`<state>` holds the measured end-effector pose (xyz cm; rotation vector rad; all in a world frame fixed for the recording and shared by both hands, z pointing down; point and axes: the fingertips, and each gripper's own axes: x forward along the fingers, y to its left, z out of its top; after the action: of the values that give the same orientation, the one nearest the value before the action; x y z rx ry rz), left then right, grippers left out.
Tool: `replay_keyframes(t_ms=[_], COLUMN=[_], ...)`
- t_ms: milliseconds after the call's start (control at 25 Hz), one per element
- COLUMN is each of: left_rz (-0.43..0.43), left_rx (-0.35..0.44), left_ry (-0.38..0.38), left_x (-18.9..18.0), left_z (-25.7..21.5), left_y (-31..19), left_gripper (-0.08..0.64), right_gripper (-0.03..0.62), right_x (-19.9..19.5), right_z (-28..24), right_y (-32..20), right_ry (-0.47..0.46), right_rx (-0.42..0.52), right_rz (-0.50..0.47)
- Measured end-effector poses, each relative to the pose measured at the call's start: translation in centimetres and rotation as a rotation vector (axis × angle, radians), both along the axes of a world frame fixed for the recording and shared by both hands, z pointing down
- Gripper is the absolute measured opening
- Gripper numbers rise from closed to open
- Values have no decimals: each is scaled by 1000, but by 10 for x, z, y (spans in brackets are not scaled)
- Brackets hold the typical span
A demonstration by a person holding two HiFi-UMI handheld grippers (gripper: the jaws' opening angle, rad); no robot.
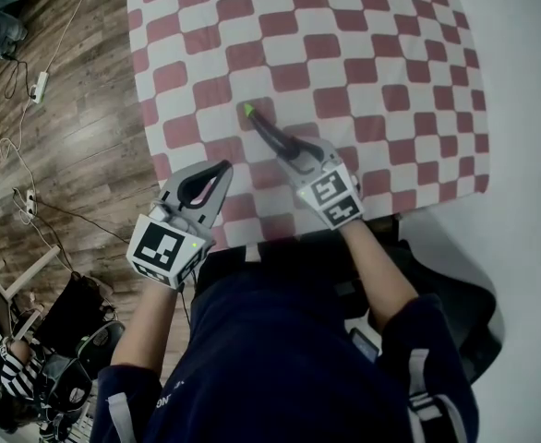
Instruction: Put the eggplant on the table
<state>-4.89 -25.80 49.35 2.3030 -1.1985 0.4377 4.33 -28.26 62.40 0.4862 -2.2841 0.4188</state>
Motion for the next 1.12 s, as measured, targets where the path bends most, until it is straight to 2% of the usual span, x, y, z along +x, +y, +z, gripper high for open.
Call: replay_keyframes(t_ms=[360, 520, 840, 1120], left_rz=[7, 24, 38, 55], left_rx=[-10, 27, 46, 109], left_ry=[-5, 10, 19, 32], left_x=[2, 5, 1, -6], left_z=[-3, -8, -22, -48], left_y=[-1, 1, 6, 12], left_gripper=[32, 32, 32, 32], right_gripper=[196, 230, 241, 235], right_x=[7, 12, 16, 8], right_z=[21, 23, -4, -55], right_y=[3, 5, 5, 6], right_ry=[77, 88, 55, -11], right_rx=[-33, -33, -2, 54], right_rz=[-14, -21, 34, 86])
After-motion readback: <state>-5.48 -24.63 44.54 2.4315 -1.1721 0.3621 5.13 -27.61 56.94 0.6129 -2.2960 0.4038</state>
